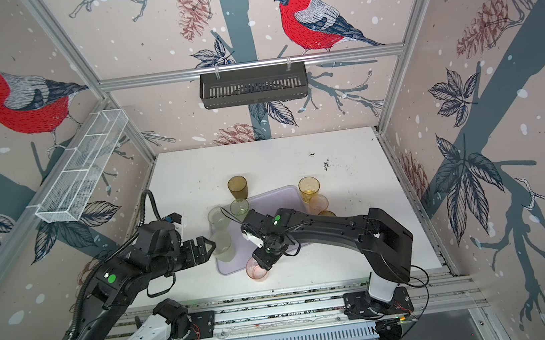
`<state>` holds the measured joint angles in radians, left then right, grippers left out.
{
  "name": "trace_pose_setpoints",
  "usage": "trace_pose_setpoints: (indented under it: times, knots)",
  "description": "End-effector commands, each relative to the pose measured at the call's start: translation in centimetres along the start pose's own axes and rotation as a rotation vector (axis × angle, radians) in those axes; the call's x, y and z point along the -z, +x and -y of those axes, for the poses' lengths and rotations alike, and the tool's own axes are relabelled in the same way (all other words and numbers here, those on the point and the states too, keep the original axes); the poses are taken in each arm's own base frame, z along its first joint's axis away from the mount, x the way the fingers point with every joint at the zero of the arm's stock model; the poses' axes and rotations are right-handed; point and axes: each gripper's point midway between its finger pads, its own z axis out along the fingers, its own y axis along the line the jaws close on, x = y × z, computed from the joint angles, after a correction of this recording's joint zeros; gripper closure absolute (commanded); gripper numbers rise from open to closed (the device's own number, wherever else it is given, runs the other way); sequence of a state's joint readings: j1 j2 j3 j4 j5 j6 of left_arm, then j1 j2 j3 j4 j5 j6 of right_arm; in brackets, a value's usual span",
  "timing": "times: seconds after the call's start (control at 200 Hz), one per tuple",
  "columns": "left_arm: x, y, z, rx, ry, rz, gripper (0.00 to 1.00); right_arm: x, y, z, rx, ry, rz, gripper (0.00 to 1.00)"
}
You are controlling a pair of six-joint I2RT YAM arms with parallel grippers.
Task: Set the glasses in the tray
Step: 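Lower the open right gripper over the pink glass rim, then close the right gripper on the pink glass rim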
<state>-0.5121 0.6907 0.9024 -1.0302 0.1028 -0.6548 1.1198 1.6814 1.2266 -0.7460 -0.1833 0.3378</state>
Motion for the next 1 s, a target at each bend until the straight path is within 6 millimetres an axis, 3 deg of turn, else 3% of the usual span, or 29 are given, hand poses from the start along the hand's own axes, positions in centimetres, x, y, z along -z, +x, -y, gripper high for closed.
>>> trace_pose_setpoints:
  times: [0.0,0.996]
  knots:
    - [0.13,0.11,-0.16,0.007,-0.008,-0.003,0.10,0.01,-0.62,-0.02,0.007,0.014,0.020,0.49]
    - [0.73,0.48,-0.27,0.025,0.004,0.006,0.10,-0.78,-0.75,-0.34,0.036,0.062,0.006,0.75]
